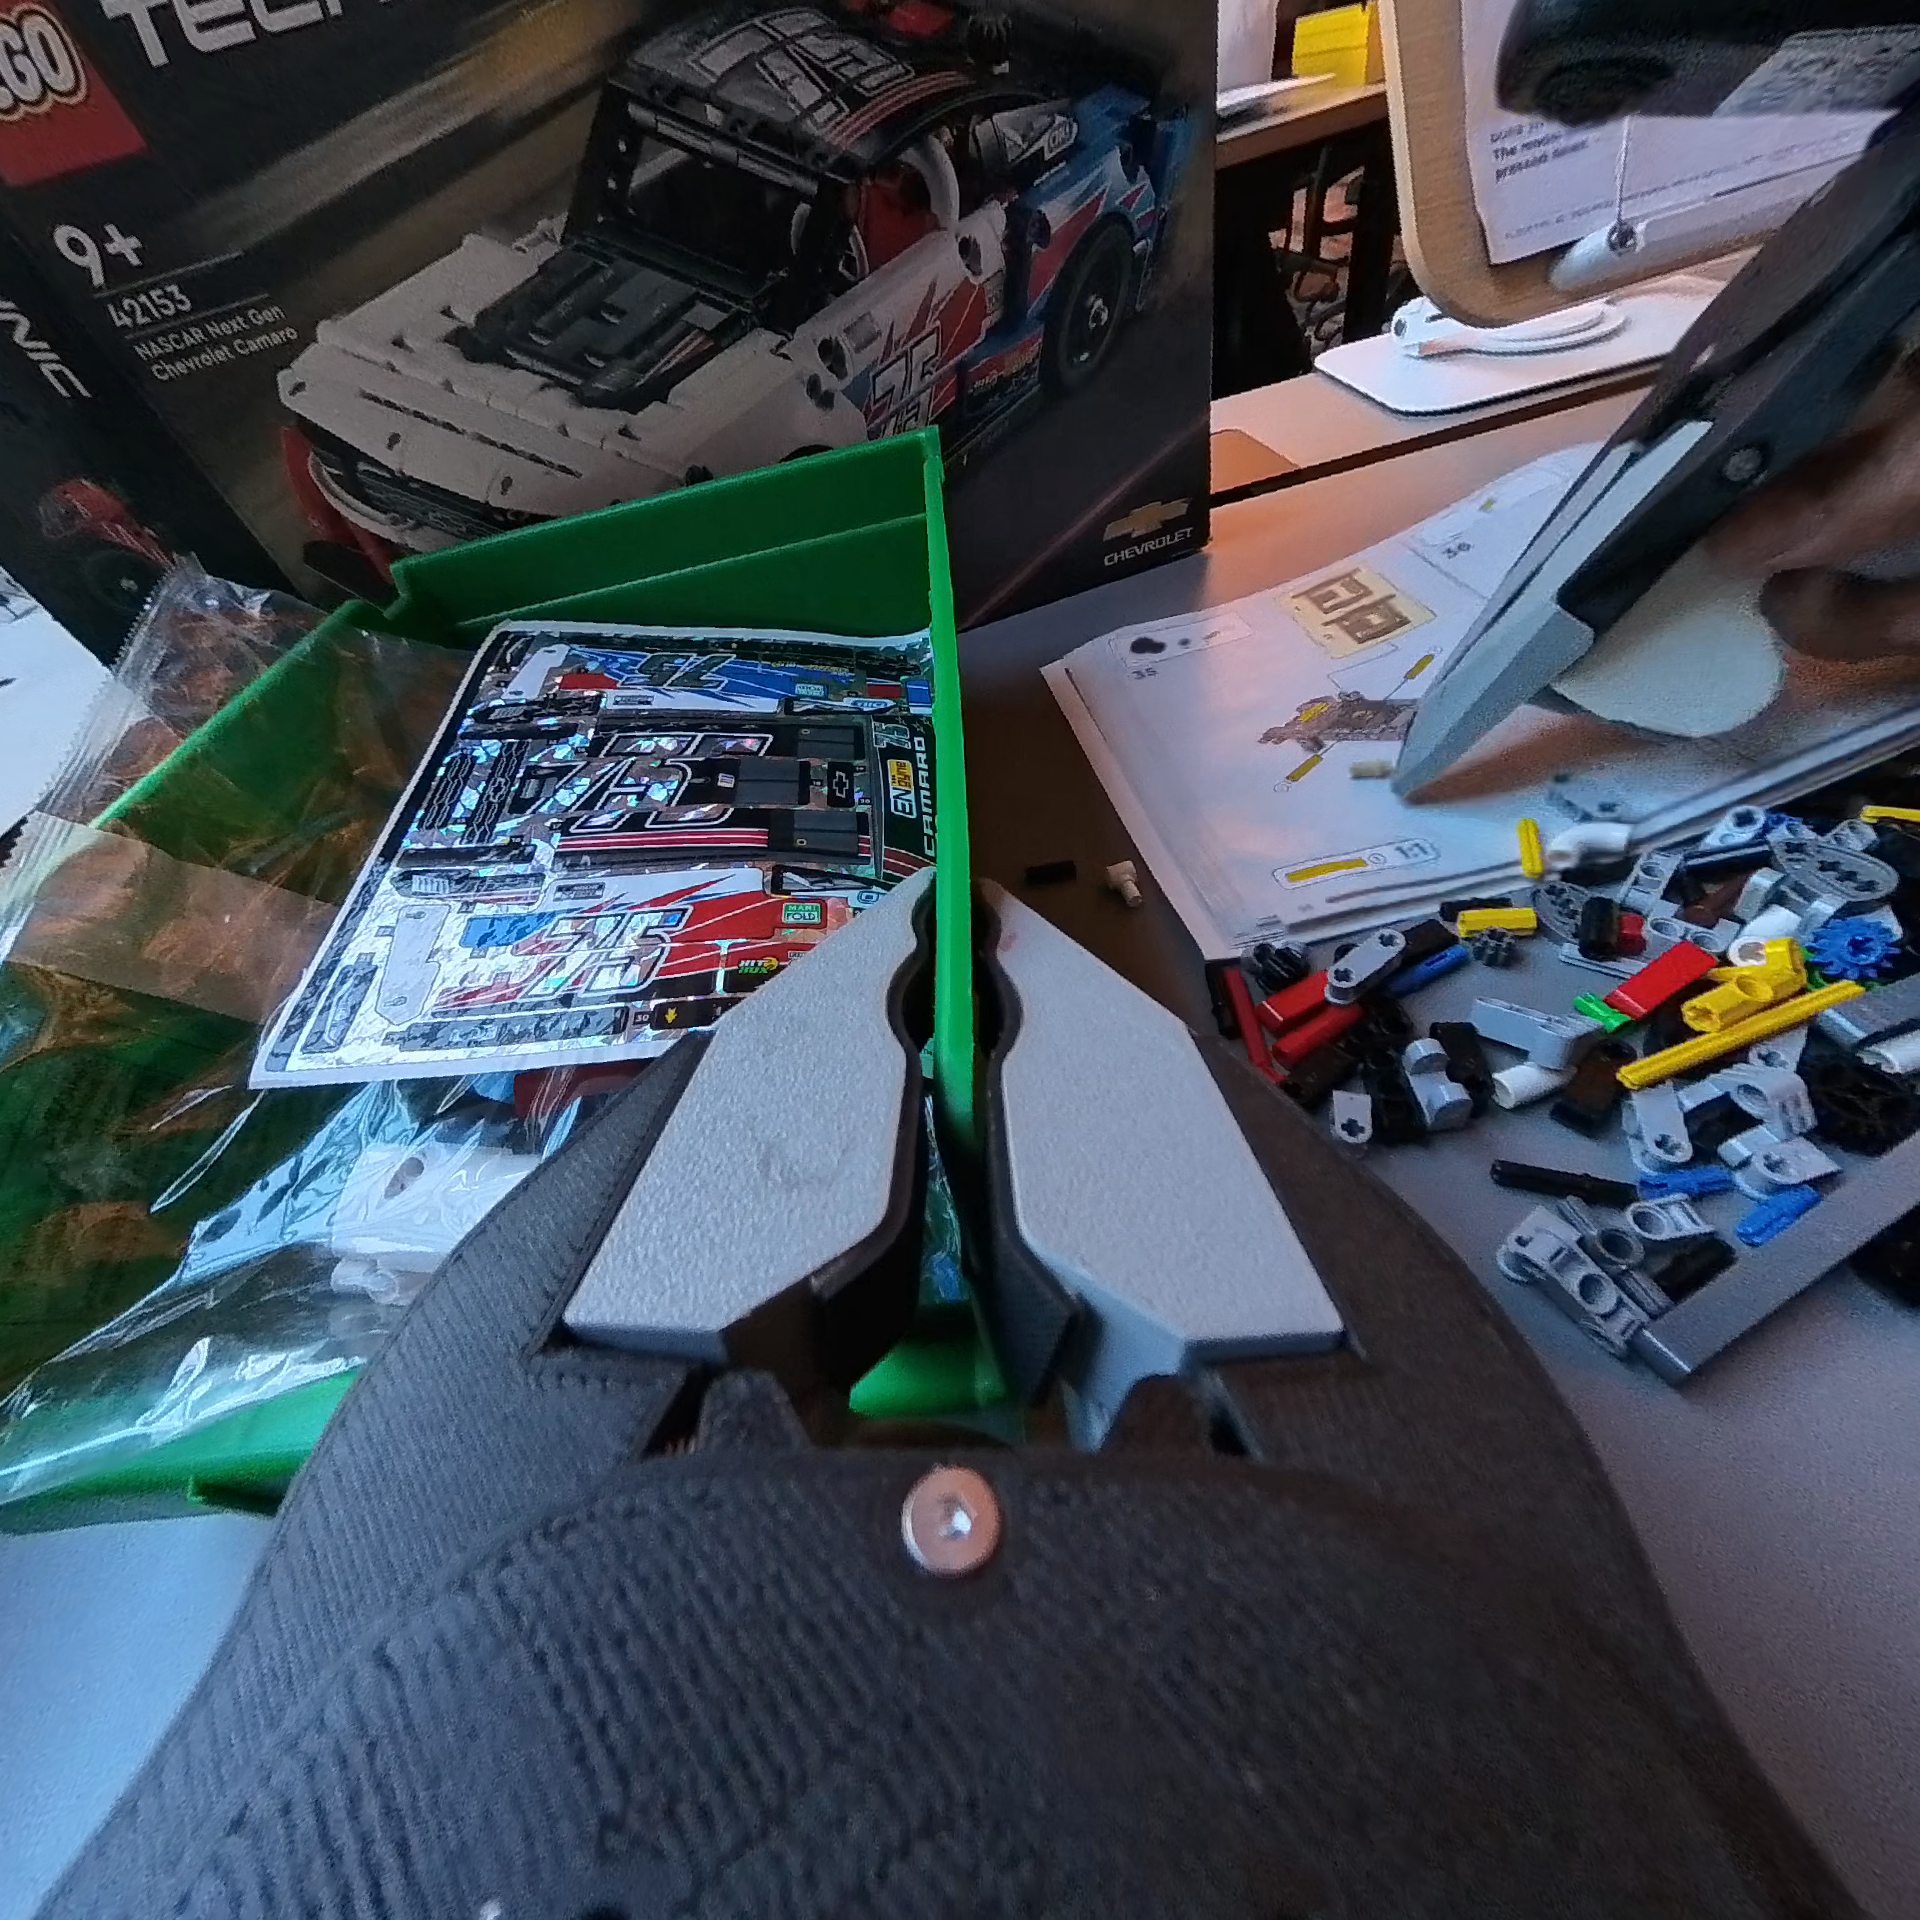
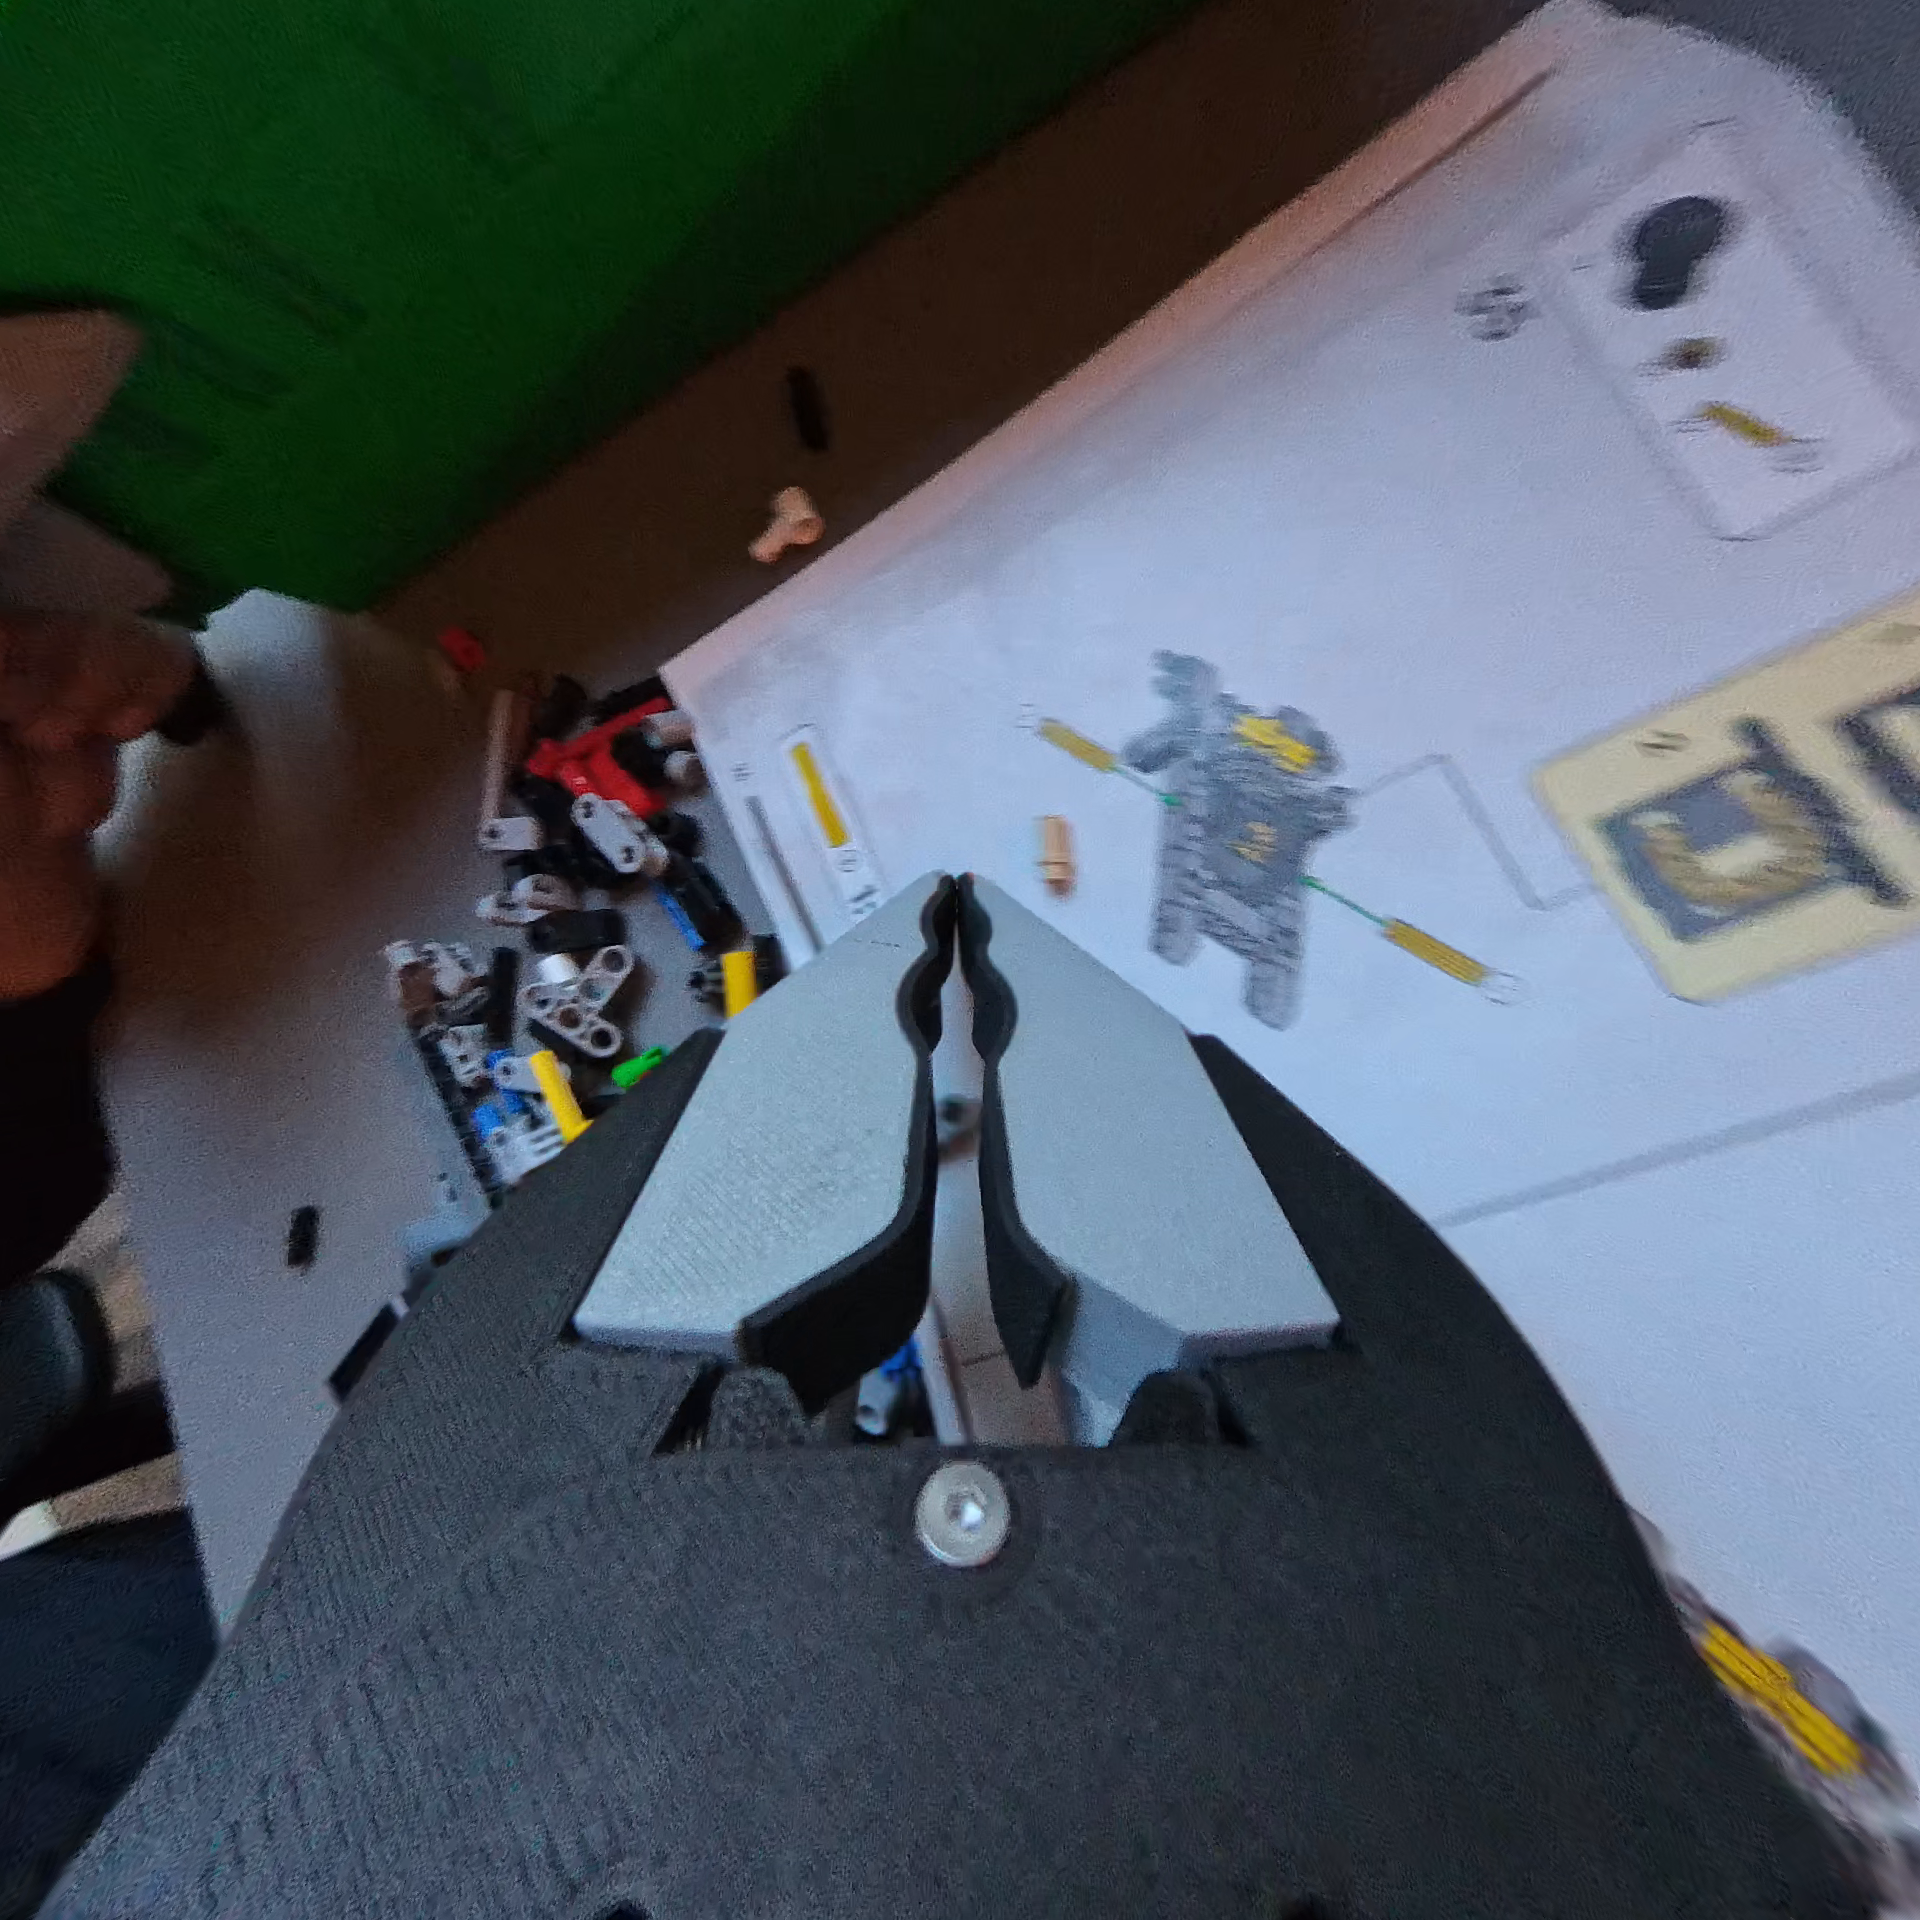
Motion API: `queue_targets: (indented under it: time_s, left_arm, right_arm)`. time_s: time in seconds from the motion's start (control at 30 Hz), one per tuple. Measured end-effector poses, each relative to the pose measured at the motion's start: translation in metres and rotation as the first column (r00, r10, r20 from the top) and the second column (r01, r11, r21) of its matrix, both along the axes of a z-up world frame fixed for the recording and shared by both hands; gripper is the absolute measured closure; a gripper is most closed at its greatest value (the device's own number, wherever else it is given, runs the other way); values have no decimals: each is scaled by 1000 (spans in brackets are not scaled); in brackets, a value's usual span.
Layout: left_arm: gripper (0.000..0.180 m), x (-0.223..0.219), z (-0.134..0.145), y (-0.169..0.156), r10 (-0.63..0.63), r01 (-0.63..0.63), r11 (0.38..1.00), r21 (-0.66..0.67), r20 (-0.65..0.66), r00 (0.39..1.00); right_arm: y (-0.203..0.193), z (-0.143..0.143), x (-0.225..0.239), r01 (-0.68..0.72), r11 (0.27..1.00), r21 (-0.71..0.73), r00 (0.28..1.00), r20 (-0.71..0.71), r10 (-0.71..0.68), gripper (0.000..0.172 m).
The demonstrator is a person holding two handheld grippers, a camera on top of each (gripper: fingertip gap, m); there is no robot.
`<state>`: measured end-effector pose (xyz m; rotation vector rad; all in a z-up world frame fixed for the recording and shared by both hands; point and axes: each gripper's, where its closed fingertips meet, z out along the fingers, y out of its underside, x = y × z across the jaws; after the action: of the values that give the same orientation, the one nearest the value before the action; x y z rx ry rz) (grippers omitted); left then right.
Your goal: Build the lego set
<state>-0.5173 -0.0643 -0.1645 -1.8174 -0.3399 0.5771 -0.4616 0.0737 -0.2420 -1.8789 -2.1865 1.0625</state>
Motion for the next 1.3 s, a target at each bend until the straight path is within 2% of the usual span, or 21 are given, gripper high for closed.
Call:
queue_targets:
  time_s: [0.13, 0.2, 0.27, 0.3, 0.43, 0.57, 0.73, 0.9, 1.03, 1.1, 1.2, 1.3]
  left_arm:
    - [179, 0, 0, 0, -1, 1, 1000, 0, 1, 1000]
    - [179, 0, 0, 0, -2, 2, 1000, 1, 1, 1000]
    - [179, 0, 0, 0, -2, 2, 1000, 1, 2, 1000]
    - [179, 0, 0, 0, -2, 2, 1000, 1, 2, 1000]
    - [179, 0, 0, 0, -2, 2, 1000, 2, 2, 1000]
    - [179, 0, 0, 0, -3, 3, 1000, 1, 2, 1000]
    - [179, 0, 0, 0, -2, 2, 1000, 1, 2, 1000]
    - [179, 0, 0, 0, -3, 3, 1000, 1, 3, 1000]
    - [179, 0, 0, 0, -3, 3, 1000, 1, 2, 1000]
    - [179, 0, 0, 0, -3, 3, 1000, 1, 3, 1000]
    - [179, 0, 0, 0, -3, 3, 1000, 2, 2, 1000]
    - [179, 0, 0, 0, -3, 3, 1000, 3, 2, 1000]
  right_arm:
    - [-23, 4, 13, -122, 992, -16, 992, 24, 123, 172]
    - [-9, 12, 4, -93, 992, 80, 995, -32, 96, 172]
    - [7, 25, -8, -17, 998, 67, 997, -74, 22, 171]
    - [16, 28, -13, 26, 998, 66, 997, -78, -20, 164]
    - [29, 15, -15, 31, 988, 154, 999, -39, -26, 160]
    - [17, -1, -13, -10, 987, 162, 1000, -6, 11, 166]
    - [5, 3, -11, -37, 991, 125, 999, -12, 39, 170]
    - [-32, 18, 15, -148, 986, 79, 989, -15, 149, 170]
    - [-53, 4, 39, -213, 974, 80, 977, 36, 211, 170]
    - [-47, 8, 38, -164, 983, 82, 986, 24, 163, 169]
    - [-27, 33, 29, -50, 998, 28, 997, -61, 51, 165]
    - [4, 28, 27, 58, 994, 89, 997, -60, -53, 159]
